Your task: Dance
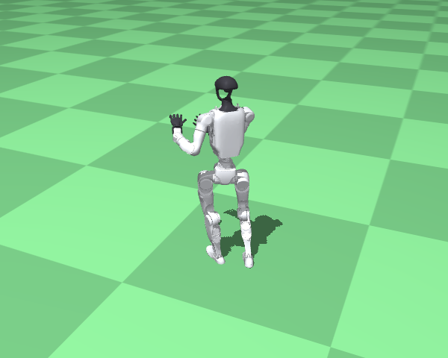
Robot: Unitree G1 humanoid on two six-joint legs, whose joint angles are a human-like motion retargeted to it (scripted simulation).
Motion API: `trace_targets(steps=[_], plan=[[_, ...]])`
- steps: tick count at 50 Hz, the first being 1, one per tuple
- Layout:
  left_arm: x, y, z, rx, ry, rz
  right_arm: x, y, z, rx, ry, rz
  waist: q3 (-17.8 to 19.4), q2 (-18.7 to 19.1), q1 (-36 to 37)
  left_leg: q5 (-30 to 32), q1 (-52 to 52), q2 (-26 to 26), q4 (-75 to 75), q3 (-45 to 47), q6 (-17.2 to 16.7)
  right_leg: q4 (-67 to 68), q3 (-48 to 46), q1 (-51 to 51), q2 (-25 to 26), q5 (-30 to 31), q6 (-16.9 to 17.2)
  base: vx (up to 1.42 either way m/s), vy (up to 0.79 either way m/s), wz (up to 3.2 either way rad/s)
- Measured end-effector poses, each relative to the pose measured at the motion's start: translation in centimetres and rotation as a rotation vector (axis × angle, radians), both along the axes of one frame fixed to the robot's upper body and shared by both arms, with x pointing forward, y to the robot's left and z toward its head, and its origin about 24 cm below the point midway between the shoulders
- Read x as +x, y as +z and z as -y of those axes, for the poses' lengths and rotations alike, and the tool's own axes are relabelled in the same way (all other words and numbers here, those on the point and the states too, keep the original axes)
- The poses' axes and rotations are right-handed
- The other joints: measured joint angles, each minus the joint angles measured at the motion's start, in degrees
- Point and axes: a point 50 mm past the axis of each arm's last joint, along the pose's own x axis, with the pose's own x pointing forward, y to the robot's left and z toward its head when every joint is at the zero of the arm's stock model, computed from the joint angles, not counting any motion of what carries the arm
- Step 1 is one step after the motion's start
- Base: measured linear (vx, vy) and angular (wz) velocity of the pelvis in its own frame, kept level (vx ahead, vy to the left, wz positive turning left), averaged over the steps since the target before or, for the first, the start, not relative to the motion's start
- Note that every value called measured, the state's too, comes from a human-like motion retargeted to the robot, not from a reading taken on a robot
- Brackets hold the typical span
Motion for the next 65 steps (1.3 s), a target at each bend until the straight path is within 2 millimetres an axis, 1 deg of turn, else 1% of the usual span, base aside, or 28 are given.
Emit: trace_targets(steps=[3, 5, 9, 13, 15, 17, 18, 20, 22, 24, 26, 28, 30, 33, 35, 38, 40, 42, 45, 47, 48, 50, 52, 55, 58, 60, 63, 65], plan=[[-1.5, 1.1, -2.0, -0.351, 0.068, 0.299, 0.0, -0.4, 0.7, -0.119, 0.104, 0.038, -0.6, -0.5, -1.1, -0.3, 0.3, 1.1, -0.4, -1.0, -0.5, -2.3, 2.8, -2.0, -1.7, 4.0, -4.6, -0.08, -0.04, 0.31], [-2.2, 0.1, -3.4, -0.737, 0.11, 0.484, -0.7, -2.0, 1.1, -0.239, 0.179, 0.028, -1.3, -1.3, -2.9, 0.0, 0.4, 1.9, -0.3, -1.8, -0.1, -5.3, 6.9, -2.0, -1.4, 5.9, -3.4, 0.05, -0.11, 0.34], [-1.9, -5.8, -2.8, -1.525, 0.164, 0.694, -3.6, -8.7, 3.0, -0.525, 0.27, -0.17, -3.0, -4.0, -5.3, 0.5, 0.4, 4.1, 0.3, -1.8, -0.4, -11.0, 12.3, -0.7, 0.4, 9.7, 2.5, -0.01, -0.2, 0.11], [-1.5, -15.0, -0.1, -2.133, 0.455, 0.785, -8.6, -16.8, 6.1, -0.818, 0.391, -0.555, -5.3, -7.0, -5.9, 2.3, -1.0, 7.4, 0.8, -0.7, 0.1, -13.3, 10.5, 0.0, 3.0, 8.1, 4.9, -0.14, -0.34, -0.12], [-1.9, -20.2, 1.9, -2.325, 0.72, 0.717, -12.0, -20.0, 8.5, -0.953, 0.534, -0.775, -6.1, -8.1, -8.7, 4.1, -2.4, 9.3, 1.5, -3.3, 1.2, -13.5, 13.2, 1.2, 6.2, 5.8, 6.8, -0.13, -0.41, 0.95], [-2.0, -24.6, 4.6, -2.52, 0.912, 0.488, -15.3, -21.9, 12.4, -1.11, 0.715, -1.023, -6.1, -9.0, -11.9, 3.7, -4.1, 11.8, 3.3, -6.8, 1.5, -15.6, 12.4, 3.6, 7.9, 4.2, 7.6, -0.09, -0.47, 1.56], [-2.1, -26.3, 5.4, -2.616, 0.939, 0.319, -16.1, -22.1, 15.1, -1.204, 0.79, -1.131, -5.7, -9.4, -13.8, 3.3, -5.5, 12.9, 4.7, -8.4, 1.6, -17.1, 11.1, 4.7, 8.2, 3.3, 7.6, -0.17, -0.46, 1.67], [-1.4, -27.7, 6.7, -2.737, 0.866, -0.096, -16.6, -21.3, 20.3, -1.334, 0.774, -1.252, -5.2, -10.4, -16.1, 4.6, -8.5, 14.3, 6.8, -11.0, 3.2, -20.2, 8.6, 6.3, 8.6, 1.5, 7.6, -0.22, -0.43, 1.67], [1.2, -26.9, 10.9, -2.683, 0.574, -0.511, -16.6, -20.0, 24.2, -1.36, 0.59, -1.285, -5.2, -11.6, -17.8, 7.9, -11.2, 17.2, 9.1, -11.0, 3.9, -22.6, 5.6, 7.7, 9.9, -0.1, 7.6, -0.27, -0.4, 1.62], [4.2, -24.7, 14.9, -2.476, 0.193, -0.87, -16.0, -17.5, 28.8, -1.375, 0.31, -1.308, -5.4, -11.6, -19.5, 12.3, -13.8, 19.9, 11.9, -10.8, 3.6, -24.6, 3.7, 8.4, 11.2, -1.9, 7.6, -0.22, -0.27, 1.01], [7.3, -20.6, 18.4, -2.21, -0.233, -1.078, -14.7, -14.1, 32.3, -1.351, -0.024, -1.271, -6.0, -11.0, -20.6, 18.0, -16.2, 21.1, 15.2, -14.9, 1.2, -26.1, 3.1, 8.6, 12.6, -2.8, 7.6, -0.16, -0.11, 0.06], [9.5, -15.6, 21.4, -1.933, -0.632, -1.176, -12.6, -10.1, 34.2, -1.292, -0.389, -1.144, -7.2, -10.1, -22.6, 18.6, -18.1, 20.0, 18.9, -21.8, -3.0, -27.3, 3.6, 8.4, 13.7, -3.4, 7.6, -0.13, 0.03, -0.36], [11.0, -10.4, 23.4, -1.653, -0.945, -1.188, -10.2, -5.8, 34.5, -1.199, -0.76, -0.947, -9.0, -9.2, -24.1, 16.8, -18.9, 19.0, 21.0, -25.6, -4.8, -28.1, 3.3, 8.0, 13.5, -3.9, 7.6, -0.08, 0.14, -0.7], [11.9, -3.1, 24.5, -1.253, -1.203, -1.075, -7.0, 1.6, 33.1, -0.974, -1.253, -0.574, -10.7, -6.8, -26.7, 15.2, -18.3, 19.4, 20.1, -30.1, -7.7, -28.1, 4.9, 6.9, 14.6, -3.5, 7.6, -0.08, 0.17, -0.6], [11.7, 1.0, 24.4, -1.031, -1.276, -0.936, -6.2, 6.4, 31.6, -0.755, -1.53, -0.31, -10.9, -5.2, -28.3, 12.7, -18.7, 19.1, 21.3, -33.0, -9.0, -28.2, 5.7, 6.5, 14.6, -2.9, 7.6, -0.06, 0.2, -0.38], [10.7, 4.6, 23.8, -0.806, -1.283, -0.707, -7.4, 10.4, 28.8, -0.346, -1.819, 0.035, -10.6, -3.0, -30.6, 8.4, -20.5, 18.5, 25.1, -35.2, -9.8, -28.1, 5.8, 5.8, 14.3, -1.6, 7.6, 0.01, 0.2, -0.26], [9.9, 5.1, 23.1, -0.721, -1.248, -0.573, -9.1, 10.8, 26.8, 0.006, -1.958, 0.205, -10.5, -1.6, -31.0, 5.2, -21.4, 17.5, 27.7, -33.2, -8.4, -27.8, 5.7, 5.0, 12.3, 0.6, 7.6, 0.06, 0.41, -0.43], [9.3, 3.4, 22.6, -0.719, -1.196, -0.519, -10.7, 8.6, 25.5, 0.32, -2.037, 0.229, -9.6, -0.6, -29.8, 2.6, -20.2, 16.2, 29.2, -29.7, -6.7, -27.5, 6.2, 5.1, 9.9, 4.2, 7.6, 0.15, 0.52, -0.61], [8.5, -2.0, 21.8, -0.75, -1.098, -0.6, -11.1, 2.6, 23.7, 0.588, -2.077, -0.056, -7.8, 0.5, -26.3, 1.9, -16.7, 11.2, 28.7, -24.7, -3.5, -25.8, 8.1, 4.6, 3.9, 11.0, 6.4, 0.2, 0.68, -0.99], [7.8, -8.4, 20.1, -0.689, -0.95, -0.812, -10.3, -3.9, 21.9, 0.493, -1.997, -0.452, -6.3, 0.8, -23.9, 2.6, -12.4, 8.7, 25.5, -22.2, -2.9, -23.9, 11.4, 4.1, 3.3, 14.0, 3.8, 0.28, 0.54, -1.49], [7.3, -11.9, 18.6, -0.649, -0.838, -0.945, -10.0, -7.3, 20.6, 0.44, -1.899, -0.662, -5.8, 1.2, -22.8, 2.9, -9.8, 8.4, 23.2, -19.2, -2.3, -22.7, 12.4, 3.4, 2.8, 14.7, 3.4, 0.24, 0.49, -1.77], [5.7, -17.1, 14.9, -0.568, -0.655, -1.181, -9.8, -13.3, 17.2, 0.391, -1.591, -1.001, -5.4, 1.9, -21.3, 4.2, -6.0, 7.2, 17.5, -14.1, -2.3, -20.7, 15.4, 0.9, 3.2, 16.3, 1.7, 0.1, 0.46, -1.9], [5.7, -17.4, 12.8, -0.56, -0.619, -1.25, -10.1, -15.5, 15.4, 0.4, -1.372, -1.065, -5.8, 2.7, -19.5, 4.9, -5.5, 5.4, 14.2, -11.9, -2.4, -19.5, 16.2, -2.1, 2.8, 18.0, 0.3, -0.05, 0.35, -1.59], [7.6, -12.8, 11.7, -0.626, -0.683, -1.022, -9.8, -13.7, 17.0, 0.424, -1.387, -0.874, -7.2, 3.6, -18.5, 6.3, -6.7, 3.7, 10.1, -10.0, -1.7, -17.2, 12.3, -5.4, 2.0, 18.9, 2.8, -0.15, 0.2, -0.53], [8.8, -5.6, 12.1, -0.72, -0.831, -0.659, -8.0, -8.9, 20.7, 0.372, -1.448, -0.603, -8.2, 3.1, -17.6, 7.3, -6.3, 2.3, 6.7, -9.2, -0.7, -19.5, 0.7, -4.0, -0.2, 16.5, -1.3, 0.03, 0.07, -0.03], [8.5, -2.2, 13.4, -0.764, -0.93, -0.511, -7.2, -5.2, 23.0, 0.337, -1.456, -0.427, -7.8, 2.3, -17.3, 7.8, -4.9, 1.8, 5.6, -9.1, 0.1, -21.9, 0.3, -1.2, -0.8, 17.6, -0.7, 0.15, -0.05, 0.42], [7.7, 0.6, 16.1, -0.753, -1.052, -0.448, -6.7, -0.3, 25.1, 0.265, -1.448, -0.191, -6.7, 1.6, -18.7, 8.4, -3.0, 1.1, 5.4, -12.0, 1.6, -23.5, 0.5, 1.8, -1.5, 18.1, -0.4, 0.11, -0.1, 0.74], [7.1, 0.9, 17.9, -0.759, -1.1, -0.466, -6.9, 2.0, 25.8, 0.172, -1.438, -0.078, -5.6, 1.0, -17.9, 8.0, -1.9, 0.3, 6.0, -12.9, 2.3, -24.6, -0.8, 3.7, -2.5, 18.1, -0.5, 0.11, -0.07, 0.04]])
